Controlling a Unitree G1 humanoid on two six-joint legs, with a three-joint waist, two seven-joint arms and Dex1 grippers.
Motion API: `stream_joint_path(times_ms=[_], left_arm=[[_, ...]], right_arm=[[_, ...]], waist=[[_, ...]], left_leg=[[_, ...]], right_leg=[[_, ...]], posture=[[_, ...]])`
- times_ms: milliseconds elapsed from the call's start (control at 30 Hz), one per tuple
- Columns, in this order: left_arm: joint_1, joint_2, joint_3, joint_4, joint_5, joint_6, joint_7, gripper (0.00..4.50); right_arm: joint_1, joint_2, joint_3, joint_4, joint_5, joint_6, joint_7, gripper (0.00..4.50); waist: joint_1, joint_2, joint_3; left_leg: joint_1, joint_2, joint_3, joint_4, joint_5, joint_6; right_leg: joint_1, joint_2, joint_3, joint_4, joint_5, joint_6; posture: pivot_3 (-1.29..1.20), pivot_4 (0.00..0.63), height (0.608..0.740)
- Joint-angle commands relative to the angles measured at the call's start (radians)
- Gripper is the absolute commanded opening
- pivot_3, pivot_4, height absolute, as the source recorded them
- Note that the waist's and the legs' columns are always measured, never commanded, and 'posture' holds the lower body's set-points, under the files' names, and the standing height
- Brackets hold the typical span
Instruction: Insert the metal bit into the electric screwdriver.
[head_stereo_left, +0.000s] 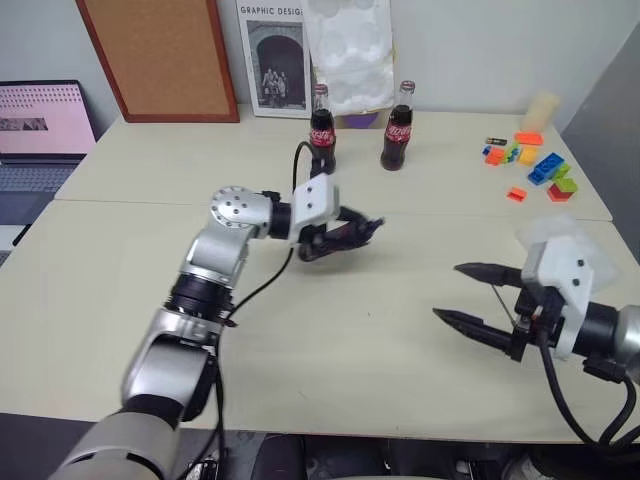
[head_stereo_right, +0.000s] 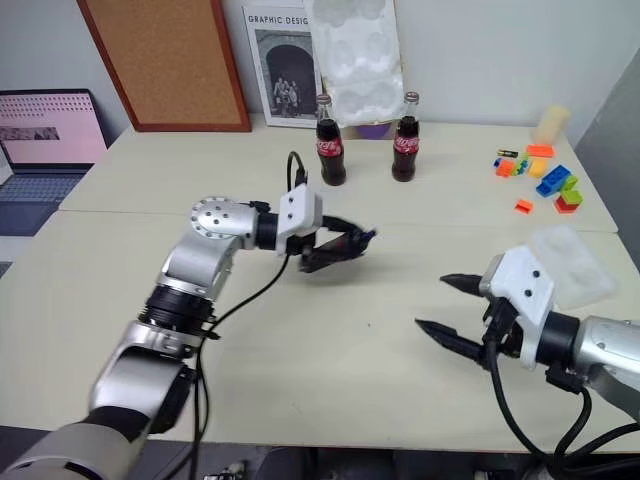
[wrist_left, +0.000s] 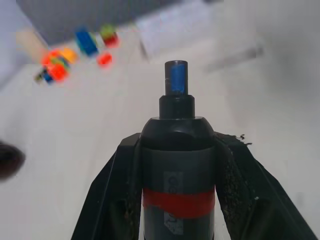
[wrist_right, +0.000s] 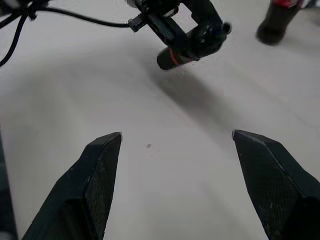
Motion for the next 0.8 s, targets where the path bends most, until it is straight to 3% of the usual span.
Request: stream_joint_path(times_ms=[33,200,333,800], left_arm=[[0.051,-0.107,0.044,-0.126,-0.035,0.077,0.216,1.63],[0.123,-0.237,0.046,-0.144,-0.028,0.061,0.397,1.63],[0.202,-0.278,0.047,-0.163,-0.051,0.029,0.445,1.63],[0.417,-0.167,0.045,-0.327,-0.09,0.081,0.471,1.63]], right_arm=[[-0.025,-0.005,-0.001,0.005,0.001,-0.03,-0.007,3.69],[-0.086,-0.012,0.076,0.029,-0.052,-0.049,-0.015,3.69],[-0.124,-0.008,0.126,0.029,-0.07,-0.053,-0.016,3.69],[-0.151,-0.033,0.138,0.039,-0.081,-0.053,0.023,3.69]], waist=[[-0.005,0.0,0.0],[-0.007,0.0,0.0],[-0.007,0.0,0.0],[-0.009,0.001,-0.001]], left_leg=[[0.0,0.0,0.0,0.0,0.0,0.0],[0.002,0.0,0.0,0.0,0.0,0.0],[0.003,0.0,0.0,0.0,0.0,0.0],[0.005,0.0,0.0,0.0,0.0,0.0]], right_leg=[[0.0,0.0,0.0,0.0,0.0,0.0],[0.001,0.001,0.001,0.001,0.001,0.0],[0.001,0.001,0.002,0.0,0.001,0.0],[0.002,0.001,0.002,0.0,0.0,0.001]], posture=[[0.0,0.15,0.74],[0.0,0.15,0.74],[0.0,0.15,0.74],[0.0,0.15,0.74]])
